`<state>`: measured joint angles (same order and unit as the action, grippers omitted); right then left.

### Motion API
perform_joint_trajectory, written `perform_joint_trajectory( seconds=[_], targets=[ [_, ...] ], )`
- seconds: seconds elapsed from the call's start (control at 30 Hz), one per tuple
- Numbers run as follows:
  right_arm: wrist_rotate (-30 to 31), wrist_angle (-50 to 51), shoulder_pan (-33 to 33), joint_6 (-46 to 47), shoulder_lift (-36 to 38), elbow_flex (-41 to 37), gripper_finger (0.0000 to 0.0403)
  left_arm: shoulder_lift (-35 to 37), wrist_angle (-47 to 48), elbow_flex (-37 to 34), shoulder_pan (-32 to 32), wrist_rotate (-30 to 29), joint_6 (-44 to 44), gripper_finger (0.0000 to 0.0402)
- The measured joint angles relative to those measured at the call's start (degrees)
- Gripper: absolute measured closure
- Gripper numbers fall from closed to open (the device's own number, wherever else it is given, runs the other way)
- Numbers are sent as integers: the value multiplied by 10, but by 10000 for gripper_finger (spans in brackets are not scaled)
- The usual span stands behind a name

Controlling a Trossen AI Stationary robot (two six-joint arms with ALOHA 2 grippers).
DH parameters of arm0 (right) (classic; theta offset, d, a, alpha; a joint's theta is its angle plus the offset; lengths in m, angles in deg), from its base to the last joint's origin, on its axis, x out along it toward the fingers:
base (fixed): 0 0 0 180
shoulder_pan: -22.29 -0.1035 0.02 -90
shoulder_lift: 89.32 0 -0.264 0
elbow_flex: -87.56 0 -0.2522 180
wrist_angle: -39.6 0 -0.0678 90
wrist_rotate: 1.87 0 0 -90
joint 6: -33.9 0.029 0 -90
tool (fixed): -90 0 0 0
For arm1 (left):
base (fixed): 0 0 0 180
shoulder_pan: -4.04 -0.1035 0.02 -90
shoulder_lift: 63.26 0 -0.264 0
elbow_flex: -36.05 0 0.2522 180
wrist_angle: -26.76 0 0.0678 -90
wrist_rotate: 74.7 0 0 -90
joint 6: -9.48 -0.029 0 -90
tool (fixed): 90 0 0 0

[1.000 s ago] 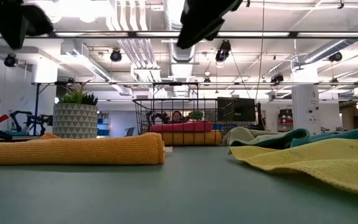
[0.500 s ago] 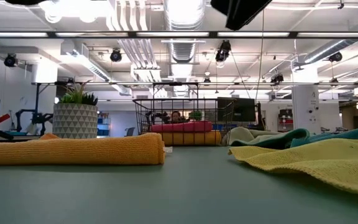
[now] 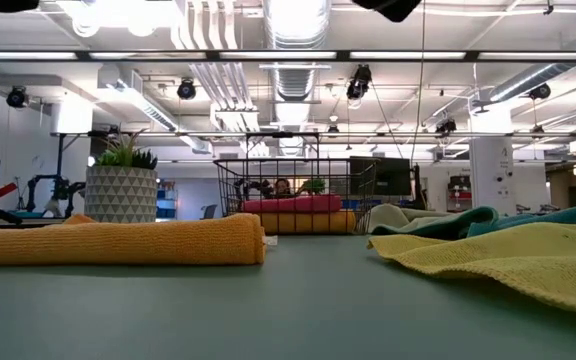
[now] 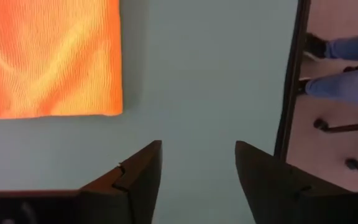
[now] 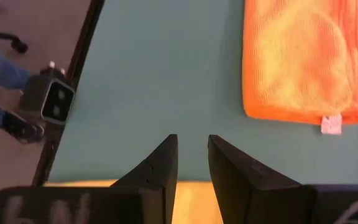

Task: Fold microfiber towels
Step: Put the folded orange microfiber towel into the wire basket

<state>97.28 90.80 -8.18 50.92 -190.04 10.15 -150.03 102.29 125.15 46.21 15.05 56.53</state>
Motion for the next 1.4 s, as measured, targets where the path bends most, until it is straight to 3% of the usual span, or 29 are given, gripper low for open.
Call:
perform_joint_trajectory(
  seconds=[0.37,0.5,0.67,0.77,0.93,1.07,1.4],
  targets=[
    [0,-75,21,41,-39,0,321,2,2,-47,4,0,-57,201],
    [-1,-102,24,42,-50,0,313,2,-21,-74,13,-54,-85,201],
    [-1,-99,35,39,-65,0,273,3,-40,-105,27,-140,-88,201],
    [5,-103,43,10,-70,0,242,3,-70,-132,26,-173,-89,201],
    [67,-143,45,-97,-79,0,205,5,-147,-186,26,-180,-105,201],
    [73,-172,50,-151,-91,0,200,5,-203,-222,26,-181,-100,201],
    [74,-188,64,-163,-145,0,200,-36,-227,-236,25,-213,-100,201]
  ],
)
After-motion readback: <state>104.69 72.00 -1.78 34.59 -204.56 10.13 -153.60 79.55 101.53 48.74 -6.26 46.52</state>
